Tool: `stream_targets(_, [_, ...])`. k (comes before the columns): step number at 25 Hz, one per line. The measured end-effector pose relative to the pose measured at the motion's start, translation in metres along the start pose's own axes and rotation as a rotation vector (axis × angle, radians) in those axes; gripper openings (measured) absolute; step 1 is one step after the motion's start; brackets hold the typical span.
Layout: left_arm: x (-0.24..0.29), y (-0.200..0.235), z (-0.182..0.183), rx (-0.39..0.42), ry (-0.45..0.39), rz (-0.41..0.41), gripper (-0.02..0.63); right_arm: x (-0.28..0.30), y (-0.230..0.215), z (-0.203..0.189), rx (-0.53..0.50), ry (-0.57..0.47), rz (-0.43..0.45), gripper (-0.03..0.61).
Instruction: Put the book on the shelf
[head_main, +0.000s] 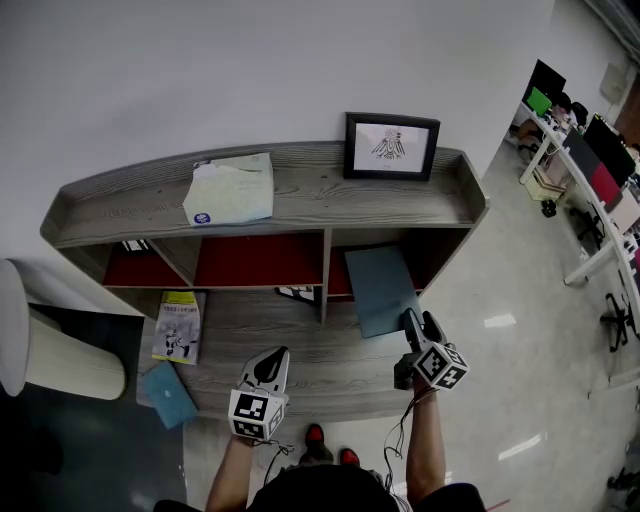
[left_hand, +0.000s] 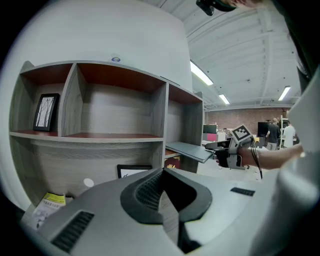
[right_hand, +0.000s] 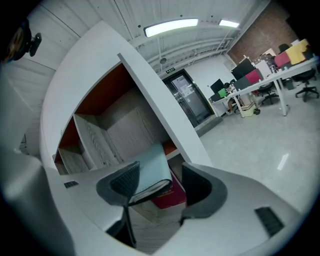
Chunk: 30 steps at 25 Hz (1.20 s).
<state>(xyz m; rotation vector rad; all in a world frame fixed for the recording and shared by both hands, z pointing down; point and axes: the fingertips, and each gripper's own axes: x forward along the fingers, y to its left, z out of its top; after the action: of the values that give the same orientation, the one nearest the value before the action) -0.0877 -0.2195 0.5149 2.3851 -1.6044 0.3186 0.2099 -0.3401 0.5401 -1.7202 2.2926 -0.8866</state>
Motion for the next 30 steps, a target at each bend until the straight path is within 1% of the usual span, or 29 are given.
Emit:
stream_targets(5, [-0.004,-0.012,0.002,0.006,-0.006,-0.001,0.003,-0.016,-0.001,0.004,-0.024,-0.005,-0.001,0.267])
stream_targets(8, [-0.008,-0.022,0.004,0.012,-0.012,-0.002,0.003,-0.03,0.002,0.008,-0.082,-0.009,0.0,0.267])
stream_targets(12, [-0.015,-0.04,0.007,0.013,-0.029,-0.005,0.003,-0.052,0.018,0.013,-0.169,-0.009,0.048,0.261])
stream_targets(14, [-0.018,-0.051,0.01,0.013,-0.039,-0.007,0.003,-0.066,0.029,0.018,-0.226,-0.018,0.06,0.238])
stream_targets(16, [-0.022,-0.064,0.013,0.021,-0.048,-0.01,0.003,-0.082,0.039,0.024,-0.296,-0.036,0.067,0.195])
stream_targets(19, [-0.031,-0.083,0.015,0.032,-0.06,-0.015,0.003,-0.106,0.051,0.025,-0.379,-0.058,0.099,0.161])
stream_targets(21, [-0.038,-0.096,0.017,0.035,-0.071,-0.016,0.003,-0.123,0.058,0.026,-0.406,-0.07,0.116,0.137])
stream_targets(25, [-0.054,-0.122,0.02,0.031,-0.091,-0.013,0.003,-0.155,0.067,0.025,-0.428,-0.078,0.143,0.085])
stream_targets(30, [-0.073,-0.149,0.021,0.036,-0.112,0.001,0.003,-0.189,0.073,0.015,-0.47,-0.069,0.187,0.064])
